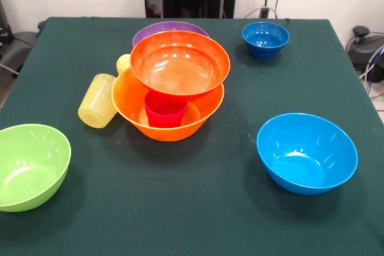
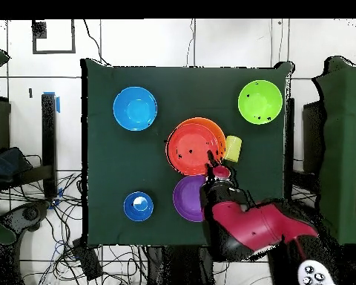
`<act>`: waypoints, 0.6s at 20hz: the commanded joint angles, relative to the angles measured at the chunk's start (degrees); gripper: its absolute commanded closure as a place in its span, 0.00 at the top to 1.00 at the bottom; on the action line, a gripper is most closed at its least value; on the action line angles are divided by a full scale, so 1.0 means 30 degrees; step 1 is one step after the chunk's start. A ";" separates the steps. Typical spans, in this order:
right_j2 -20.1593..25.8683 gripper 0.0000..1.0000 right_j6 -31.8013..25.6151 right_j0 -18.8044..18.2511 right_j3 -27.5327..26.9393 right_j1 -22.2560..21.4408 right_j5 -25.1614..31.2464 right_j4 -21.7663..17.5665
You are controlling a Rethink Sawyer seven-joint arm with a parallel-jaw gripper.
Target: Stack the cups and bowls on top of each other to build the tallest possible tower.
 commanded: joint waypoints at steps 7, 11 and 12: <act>1.2912 1.00 -0.4256 -1.0029 0.1907 -0.1423 0.8424 0.4849; 1.2335 1.00 -0.2844 -0.9568 0.1872 -0.1087 0.8034 0.3240; 1.1376 1.00 -0.1742 -0.8801 0.1843 -0.1166 0.7376 0.2181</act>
